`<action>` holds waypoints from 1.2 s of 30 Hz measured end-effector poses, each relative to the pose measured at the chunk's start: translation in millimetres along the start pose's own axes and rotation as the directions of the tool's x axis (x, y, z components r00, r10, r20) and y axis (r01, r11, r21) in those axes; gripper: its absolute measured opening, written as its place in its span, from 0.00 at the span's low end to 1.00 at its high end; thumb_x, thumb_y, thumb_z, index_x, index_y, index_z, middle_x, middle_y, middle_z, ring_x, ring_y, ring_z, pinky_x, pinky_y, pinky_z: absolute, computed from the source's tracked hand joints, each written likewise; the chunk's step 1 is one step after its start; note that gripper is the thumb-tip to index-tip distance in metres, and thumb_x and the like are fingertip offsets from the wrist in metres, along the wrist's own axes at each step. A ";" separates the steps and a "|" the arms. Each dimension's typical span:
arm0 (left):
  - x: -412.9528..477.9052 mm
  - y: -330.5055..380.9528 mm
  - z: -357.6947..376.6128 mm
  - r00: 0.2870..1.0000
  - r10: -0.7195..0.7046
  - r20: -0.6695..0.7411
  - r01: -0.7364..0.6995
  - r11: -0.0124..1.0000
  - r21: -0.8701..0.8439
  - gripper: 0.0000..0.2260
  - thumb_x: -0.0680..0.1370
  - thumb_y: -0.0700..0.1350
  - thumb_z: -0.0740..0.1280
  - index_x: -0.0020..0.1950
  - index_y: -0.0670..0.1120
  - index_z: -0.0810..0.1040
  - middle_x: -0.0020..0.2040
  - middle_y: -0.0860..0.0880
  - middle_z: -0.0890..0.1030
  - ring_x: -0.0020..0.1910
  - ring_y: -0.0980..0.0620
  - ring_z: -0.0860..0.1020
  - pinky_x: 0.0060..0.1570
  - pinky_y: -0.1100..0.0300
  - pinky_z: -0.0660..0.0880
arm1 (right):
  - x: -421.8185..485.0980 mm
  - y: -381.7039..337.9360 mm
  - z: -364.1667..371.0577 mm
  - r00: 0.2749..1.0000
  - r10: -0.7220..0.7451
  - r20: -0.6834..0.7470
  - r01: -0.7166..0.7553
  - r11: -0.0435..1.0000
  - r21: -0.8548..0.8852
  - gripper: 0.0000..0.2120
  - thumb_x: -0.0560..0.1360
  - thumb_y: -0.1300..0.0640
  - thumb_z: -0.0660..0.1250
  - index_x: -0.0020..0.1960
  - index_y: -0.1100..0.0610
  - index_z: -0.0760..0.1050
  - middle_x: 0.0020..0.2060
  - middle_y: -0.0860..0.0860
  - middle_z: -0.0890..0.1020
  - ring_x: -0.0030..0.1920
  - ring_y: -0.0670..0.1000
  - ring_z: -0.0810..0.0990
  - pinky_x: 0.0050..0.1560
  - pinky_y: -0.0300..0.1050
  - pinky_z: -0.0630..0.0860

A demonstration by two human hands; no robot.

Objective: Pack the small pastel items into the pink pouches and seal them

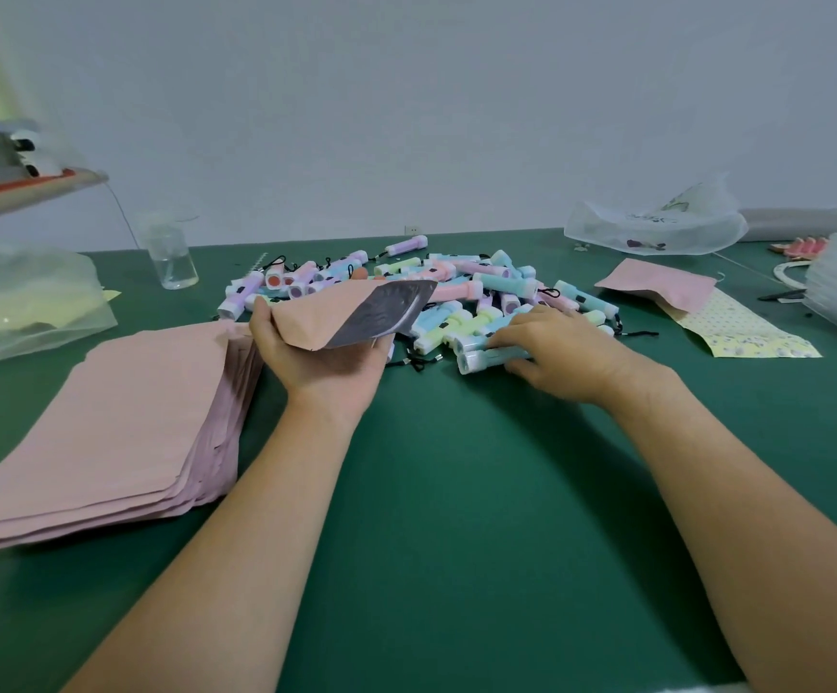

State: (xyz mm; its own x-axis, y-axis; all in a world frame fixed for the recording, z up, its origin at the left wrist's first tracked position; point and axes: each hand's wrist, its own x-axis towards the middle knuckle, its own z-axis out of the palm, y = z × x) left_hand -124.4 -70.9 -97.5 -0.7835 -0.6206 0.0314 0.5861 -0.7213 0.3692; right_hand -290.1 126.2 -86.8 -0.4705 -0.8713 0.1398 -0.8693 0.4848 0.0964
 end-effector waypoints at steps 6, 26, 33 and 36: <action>0.5 1.8 -1.1 1.000 -0.005 -0.014 0.005 1.000 0.024 0.27 0.81 0.66 0.59 0.68 0.48 0.78 0.68 0.41 0.81 0.73 0.39 0.76 0.75 0.42 0.67 | -6.5 -7.1 -3.2 0.942 0.114 -0.316 0.109 0.787 0.607 0.09 0.86 0.49 0.60 0.63 0.50 0.75 0.49 0.47 0.81 0.50 0.52 0.81 0.53 0.52 0.78; -1.7 -2.2 -5.6 0.998 0.016 -0.053 -0.011 0.996 0.087 0.31 0.79 0.70 0.59 0.69 0.48 0.77 0.70 0.41 0.81 0.68 0.39 0.80 0.66 0.44 0.76 | -7.3 -10.2 -31.4 0.739 0.642 -0.207 0.379 -0.141 0.914 0.05 0.85 0.53 0.61 0.52 0.52 0.73 0.48 0.51 0.86 0.55 0.51 0.85 0.61 0.53 0.78; -1.5 -1.5 -4.8 0.998 0.015 -0.069 -0.010 0.996 0.084 0.36 0.79 0.70 0.60 0.78 0.47 0.72 0.71 0.41 0.80 0.71 0.40 0.78 0.69 0.44 0.74 | -8.4 -21.5 -35.8 0.843 0.536 -0.042 0.254 -0.330 0.909 0.23 0.85 0.38 0.51 0.58 0.56 0.71 0.36 0.52 0.75 0.32 0.54 0.74 0.40 0.52 0.80; 0.3 -1.7 -6.8 0.998 0.017 -0.066 -0.012 0.996 0.085 0.36 0.78 0.70 0.60 0.79 0.47 0.72 0.70 0.41 0.81 0.68 0.39 0.80 0.68 0.43 0.75 | -6.0 -29.4 -37.8 0.838 0.545 -0.012 0.226 -0.327 0.918 0.24 0.86 0.38 0.50 0.60 0.57 0.74 0.34 0.51 0.77 0.31 0.54 0.74 0.38 0.51 0.79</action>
State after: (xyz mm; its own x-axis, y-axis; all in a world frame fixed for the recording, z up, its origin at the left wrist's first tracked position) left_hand -124.3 -72.0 -104.5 -0.7581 -0.6518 -0.0233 0.5754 -0.6852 0.4465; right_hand -256.0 120.1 -53.2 -0.8666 -0.4649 0.1812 0.0390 -0.4251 -0.9043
